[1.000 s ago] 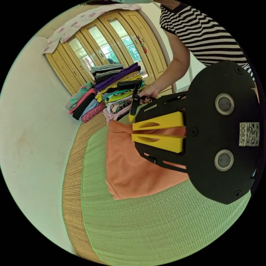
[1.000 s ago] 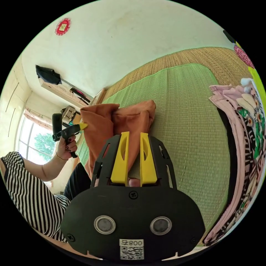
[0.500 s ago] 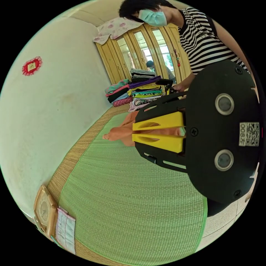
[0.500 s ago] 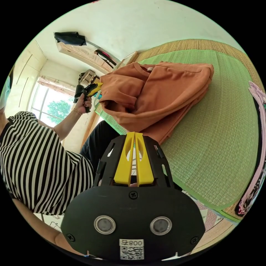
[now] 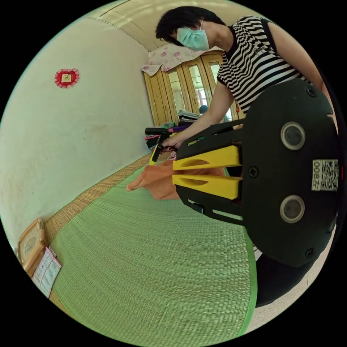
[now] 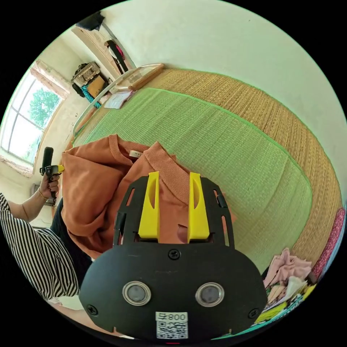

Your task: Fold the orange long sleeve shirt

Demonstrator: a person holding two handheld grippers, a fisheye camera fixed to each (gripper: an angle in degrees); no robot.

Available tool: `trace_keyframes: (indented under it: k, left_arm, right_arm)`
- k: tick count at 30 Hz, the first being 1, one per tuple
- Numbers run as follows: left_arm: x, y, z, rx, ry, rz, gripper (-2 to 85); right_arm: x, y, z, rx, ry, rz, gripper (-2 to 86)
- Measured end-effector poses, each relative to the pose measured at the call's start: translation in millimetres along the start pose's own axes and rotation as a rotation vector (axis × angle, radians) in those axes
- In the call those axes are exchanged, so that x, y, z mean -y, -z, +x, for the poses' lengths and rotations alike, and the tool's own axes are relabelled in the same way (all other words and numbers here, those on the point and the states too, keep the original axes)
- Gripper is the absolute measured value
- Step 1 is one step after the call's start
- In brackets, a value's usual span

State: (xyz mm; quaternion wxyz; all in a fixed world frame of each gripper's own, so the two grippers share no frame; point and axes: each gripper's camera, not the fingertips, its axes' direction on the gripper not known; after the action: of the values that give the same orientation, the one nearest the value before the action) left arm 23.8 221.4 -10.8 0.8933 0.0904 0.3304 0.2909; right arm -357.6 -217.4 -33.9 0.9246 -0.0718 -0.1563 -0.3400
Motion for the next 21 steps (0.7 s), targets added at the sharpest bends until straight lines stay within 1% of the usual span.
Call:
trace_keyframes:
  k: [2, 4, 5, 7, 8, 11, 13, 15, 18, 19, 21]
  left_arm:
    - [-4, 0, -20, -0.001, -0.002, -0.014, 1.7]
    - [-7, 1, -37, -0.01, 0.008, -0.015, 1.7]
    - [-10, 2, -48, -0.017, 0.018, -0.012, 1.7]
    - [-15, 4, -63, -0.03, 0.029, -0.003, 1.7]
    - [-18, 5, -71, -0.035, 0.034, 0.003, 1.7]
    - [-26, 11, -89, -0.03, 0.027, 0.008, 1.6]
    - [-31, 16, -100, -0.031, 0.027, 0.013, 1.6]
    - [-37, 21, -115, -0.042, 0.042, 0.025, 1.6]
    - [-45, 25, -136, -0.063, 0.052, 0.016, 1.6]
    - [-47, 23, -141, -0.073, 0.045, -0.005, 1.6]
    - [-50, 22, -146, -0.059, 0.024, -0.026, 1.6]
  right_arm:
    - [23, -24, -2, -0.023, 0.083, -0.097, 11.7]
    - [33, -55, 5, 0.038, 0.119, -0.209, 9.9]
    - [32, -57, 8, 0.058, 0.11, -0.208, 9.0]
    - [21, -53, 21, 0.192, 0.074, -0.194, 5.6]
    - [15, -52, 20, 0.226, 0.074, -0.195, 4.8]
    - [-32, -44, -13, 0.31, 0.144, -0.235, 3.5]
    - [-92, -36, -65, 0.394, 0.214, -0.267, 3.0]
    - [-139, -36, -104, 0.403, 0.243, -0.313, 2.9]
    - [-195, -40, -131, 0.572, 0.173, -0.341, 2.8]
    - [-208, -37, -128, 0.591, 0.13, -0.329, 2.8]
    - [-223, -27, -109, 0.562, 0.053, -0.292, 2.7]
